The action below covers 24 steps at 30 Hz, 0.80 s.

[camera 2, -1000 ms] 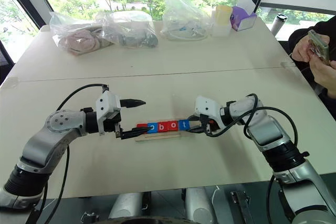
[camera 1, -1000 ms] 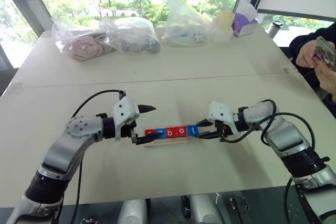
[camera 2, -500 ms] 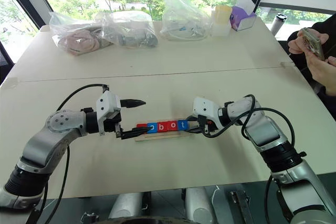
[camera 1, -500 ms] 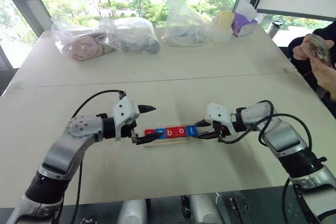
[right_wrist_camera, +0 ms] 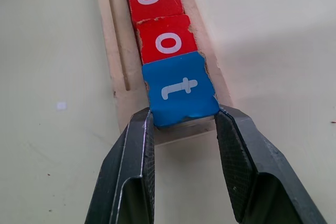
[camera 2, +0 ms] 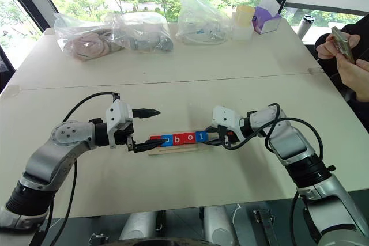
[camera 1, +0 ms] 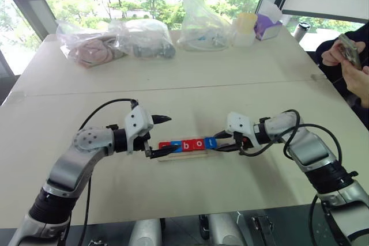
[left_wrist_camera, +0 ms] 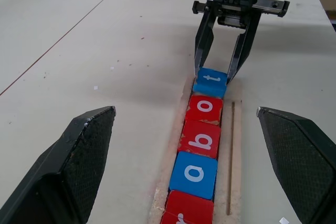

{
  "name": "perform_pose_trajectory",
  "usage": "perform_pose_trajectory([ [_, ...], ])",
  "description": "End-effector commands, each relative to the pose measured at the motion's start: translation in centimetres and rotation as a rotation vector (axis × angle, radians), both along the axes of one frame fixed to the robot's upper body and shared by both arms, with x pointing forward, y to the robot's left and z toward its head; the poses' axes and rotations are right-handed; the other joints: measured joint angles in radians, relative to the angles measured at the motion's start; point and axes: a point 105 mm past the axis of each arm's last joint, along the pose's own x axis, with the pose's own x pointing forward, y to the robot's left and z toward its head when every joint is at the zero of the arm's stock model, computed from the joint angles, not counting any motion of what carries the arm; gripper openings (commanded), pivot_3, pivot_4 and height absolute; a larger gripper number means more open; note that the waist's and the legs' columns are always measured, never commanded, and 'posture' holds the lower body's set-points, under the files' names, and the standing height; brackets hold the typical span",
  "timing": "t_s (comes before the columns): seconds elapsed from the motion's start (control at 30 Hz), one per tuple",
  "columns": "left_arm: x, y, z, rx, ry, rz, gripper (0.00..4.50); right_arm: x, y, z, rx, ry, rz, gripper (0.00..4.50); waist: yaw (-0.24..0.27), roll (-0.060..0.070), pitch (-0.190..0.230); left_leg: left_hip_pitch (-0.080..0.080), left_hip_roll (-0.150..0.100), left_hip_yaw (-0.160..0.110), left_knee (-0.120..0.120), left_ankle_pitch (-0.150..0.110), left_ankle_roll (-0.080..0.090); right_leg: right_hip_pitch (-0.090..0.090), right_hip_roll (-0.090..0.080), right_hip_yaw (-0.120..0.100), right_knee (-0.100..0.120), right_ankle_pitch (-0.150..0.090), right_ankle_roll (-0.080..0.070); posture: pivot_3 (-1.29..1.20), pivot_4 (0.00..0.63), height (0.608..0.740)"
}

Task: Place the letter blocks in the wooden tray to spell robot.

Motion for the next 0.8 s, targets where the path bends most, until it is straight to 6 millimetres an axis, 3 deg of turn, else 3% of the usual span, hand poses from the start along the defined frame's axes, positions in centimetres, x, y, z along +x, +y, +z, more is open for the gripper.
perform_pose_trajectory([
  [0.03,-0.45,-0.45,0.9,-0.012,-0.04,-0.022,4.5,0.35,0.08,1.05,-0.003,-0.046,0.021,1.08,0.0,0.0,0.0,0.0,0.0,0.0,0.0,0.0,0.0,0.0,0.0,0.0,0.0,0.0,0.0,0.0,0.15,0.74],
  [0.37,-0.38,-0.42,0.93,-0.009,-0.044,-0.024,4.5,-0.01,0.43,1.15,0.007,-0.035,0.036,1.08,0.0,0.0,0.0,0.0,0.0,0.0,0.0,0.0,0.0,0.0,0.0,0.0,0.0,0.0,0.0,0.0,0.15,0.74],
  [0.57,-0.29,-0.38,0.96,-0.008,-0.046,-0.023,4.5,0.0,0.48,1.15,0.006,-0.032,0.039,4.17,0.0,0.0,0.0,0.0,0.0,0.0,0.0,0.0,0.0,0.0,0.0,0.0,0.0,0.0,0.0,0.0,0.15,0.74],
  [0.6,-0.28,-0.38,0.97,-0.008,-0.047,-0.022,4.5,0.0,0.48,1.14,0.005,-0.032,0.04,4.41,0.0,0.0,0.0,0.0,0.0,0.0,0.0,0.0,0.0,0.0,0.0,0.0,0.0,0.0,0.0,0.0,0.15,0.74],
  [0.8,-0.29,-0.37,0.98,-0.008,-0.048,-0.021,4.5,0.15,0.49,1.42,0.009,-0.039,0.037,4.41,0.0,0.0,0.0,0.0,0.0,0.0,0.0,0.0,0.0,0.0,0.0,0.0,0.0,0.0,0.0,0.0,0.15,0.74],
])
